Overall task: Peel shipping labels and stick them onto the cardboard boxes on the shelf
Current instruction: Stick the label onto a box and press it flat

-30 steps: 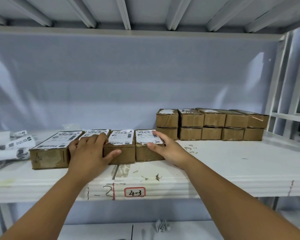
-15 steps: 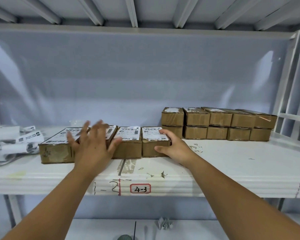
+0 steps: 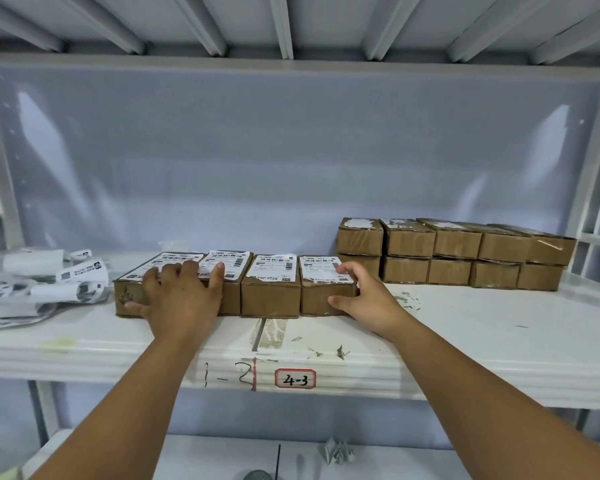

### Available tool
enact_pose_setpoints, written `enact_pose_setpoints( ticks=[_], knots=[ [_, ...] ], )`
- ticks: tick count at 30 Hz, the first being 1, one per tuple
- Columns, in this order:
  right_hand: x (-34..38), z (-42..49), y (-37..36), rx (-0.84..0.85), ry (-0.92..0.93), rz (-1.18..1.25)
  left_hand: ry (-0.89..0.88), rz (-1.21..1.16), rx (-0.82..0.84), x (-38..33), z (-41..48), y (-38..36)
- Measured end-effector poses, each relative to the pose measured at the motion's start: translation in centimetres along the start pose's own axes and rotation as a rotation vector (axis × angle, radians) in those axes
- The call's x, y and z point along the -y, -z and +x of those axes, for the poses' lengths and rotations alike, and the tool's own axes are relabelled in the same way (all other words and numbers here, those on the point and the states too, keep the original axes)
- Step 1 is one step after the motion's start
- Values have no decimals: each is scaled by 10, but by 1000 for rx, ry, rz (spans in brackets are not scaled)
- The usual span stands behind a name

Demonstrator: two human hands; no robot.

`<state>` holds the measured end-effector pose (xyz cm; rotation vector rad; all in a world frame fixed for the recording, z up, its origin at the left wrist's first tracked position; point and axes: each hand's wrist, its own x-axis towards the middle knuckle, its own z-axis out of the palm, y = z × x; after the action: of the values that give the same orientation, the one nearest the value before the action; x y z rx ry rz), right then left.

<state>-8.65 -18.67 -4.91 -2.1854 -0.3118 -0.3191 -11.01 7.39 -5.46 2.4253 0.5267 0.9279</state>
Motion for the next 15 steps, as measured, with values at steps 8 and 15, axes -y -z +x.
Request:
enact_pose_setpoints(
  ticks=[8, 15],
  knots=[
    [0, 0, -1, -28, 12, 18, -101, -138, -70, 3, 8, -6],
    [-2, 1, -2, -49, 17, 10, -458, 3, -15, -1, -3, -5]
  ],
)
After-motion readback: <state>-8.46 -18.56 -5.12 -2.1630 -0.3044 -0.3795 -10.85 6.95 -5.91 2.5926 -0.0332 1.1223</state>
